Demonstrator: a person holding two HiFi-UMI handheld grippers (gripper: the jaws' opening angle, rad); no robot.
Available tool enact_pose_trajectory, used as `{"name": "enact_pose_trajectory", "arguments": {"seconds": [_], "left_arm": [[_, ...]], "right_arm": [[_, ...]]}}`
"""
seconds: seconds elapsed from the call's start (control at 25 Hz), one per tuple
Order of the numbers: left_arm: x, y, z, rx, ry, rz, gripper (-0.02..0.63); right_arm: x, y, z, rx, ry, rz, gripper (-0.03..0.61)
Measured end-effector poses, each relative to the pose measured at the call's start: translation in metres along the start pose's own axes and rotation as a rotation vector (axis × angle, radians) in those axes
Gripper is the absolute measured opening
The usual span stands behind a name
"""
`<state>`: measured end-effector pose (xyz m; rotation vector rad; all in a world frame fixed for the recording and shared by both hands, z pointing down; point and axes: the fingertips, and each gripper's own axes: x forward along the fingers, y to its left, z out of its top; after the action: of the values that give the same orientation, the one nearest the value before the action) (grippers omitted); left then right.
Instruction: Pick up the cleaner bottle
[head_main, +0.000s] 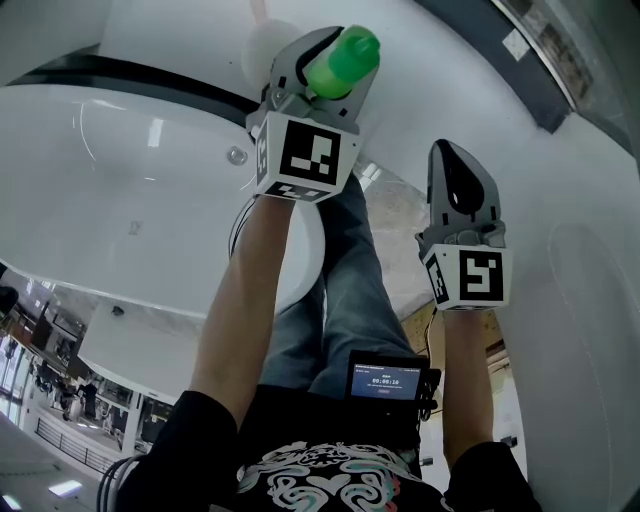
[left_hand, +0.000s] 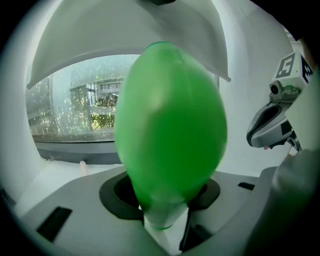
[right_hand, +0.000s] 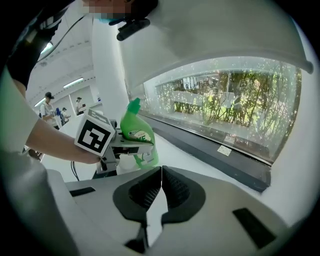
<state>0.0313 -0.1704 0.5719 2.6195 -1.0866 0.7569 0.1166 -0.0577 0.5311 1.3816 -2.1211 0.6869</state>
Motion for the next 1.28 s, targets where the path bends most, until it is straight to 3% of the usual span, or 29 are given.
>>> {"name": "enact_pose_trajectory", "arguments": {"seconds": [0.76, 1.28], "left_arm": [[-0.008, -0.004, 0.002, 0.003, 0.011, -0.013, 0.193], [-0.032, -0.009, 0.032, -0.006, -0.019, -0.019, 0.193]], "right_arm": [[-0.006, -0.013, -0.001, 0.014, 0.01, -0.026, 0.026], [-0.027, -0.009, 0.015, 0.009, -0.016, -0.049, 0.026]]}}
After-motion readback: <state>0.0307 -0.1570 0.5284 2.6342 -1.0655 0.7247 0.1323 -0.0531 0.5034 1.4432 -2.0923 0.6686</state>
